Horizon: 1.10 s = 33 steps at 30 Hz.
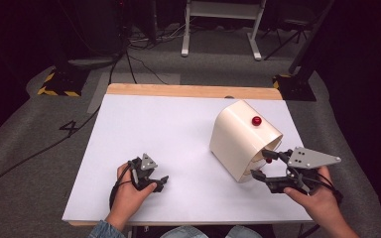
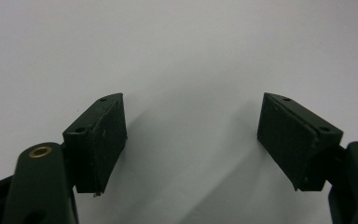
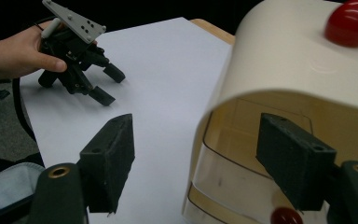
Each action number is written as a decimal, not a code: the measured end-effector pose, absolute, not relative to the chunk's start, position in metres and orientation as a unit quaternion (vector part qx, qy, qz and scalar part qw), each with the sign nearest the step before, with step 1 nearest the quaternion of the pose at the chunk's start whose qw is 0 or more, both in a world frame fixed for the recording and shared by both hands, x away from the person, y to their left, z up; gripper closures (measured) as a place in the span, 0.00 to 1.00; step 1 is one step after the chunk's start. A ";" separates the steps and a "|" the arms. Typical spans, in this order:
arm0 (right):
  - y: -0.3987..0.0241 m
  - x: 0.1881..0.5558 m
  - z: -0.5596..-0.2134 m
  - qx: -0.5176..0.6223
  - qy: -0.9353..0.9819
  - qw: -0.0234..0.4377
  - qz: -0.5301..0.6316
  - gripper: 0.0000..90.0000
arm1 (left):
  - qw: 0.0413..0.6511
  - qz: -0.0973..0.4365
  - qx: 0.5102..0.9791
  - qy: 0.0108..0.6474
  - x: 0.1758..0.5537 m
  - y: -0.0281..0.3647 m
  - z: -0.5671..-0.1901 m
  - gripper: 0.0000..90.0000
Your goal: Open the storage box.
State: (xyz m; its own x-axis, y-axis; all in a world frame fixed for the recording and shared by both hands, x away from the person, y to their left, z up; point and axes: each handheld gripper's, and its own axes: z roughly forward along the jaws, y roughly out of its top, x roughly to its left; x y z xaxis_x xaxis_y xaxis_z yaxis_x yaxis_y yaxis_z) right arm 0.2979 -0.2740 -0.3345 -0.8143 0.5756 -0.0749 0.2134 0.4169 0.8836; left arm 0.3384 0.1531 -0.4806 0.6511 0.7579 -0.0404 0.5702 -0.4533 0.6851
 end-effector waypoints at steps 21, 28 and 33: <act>-0.332 0.289 -0.385 0.368 0.787 0.205 0.450 0.33 | 0.346 0.141 0.850 0.372 0.337 0.156 -0.483 0.27; -0.326 0.301 -0.420 0.382 0.795 0.199 0.427 0.39 | 0.348 0.139 0.849 0.373 0.337 0.156 -0.483 0.27; -0.322 0.312 -0.443 0.392 0.798 0.198 0.413 0.51 | 0.346 0.142 0.850 0.371 0.338 0.157 -0.483 0.27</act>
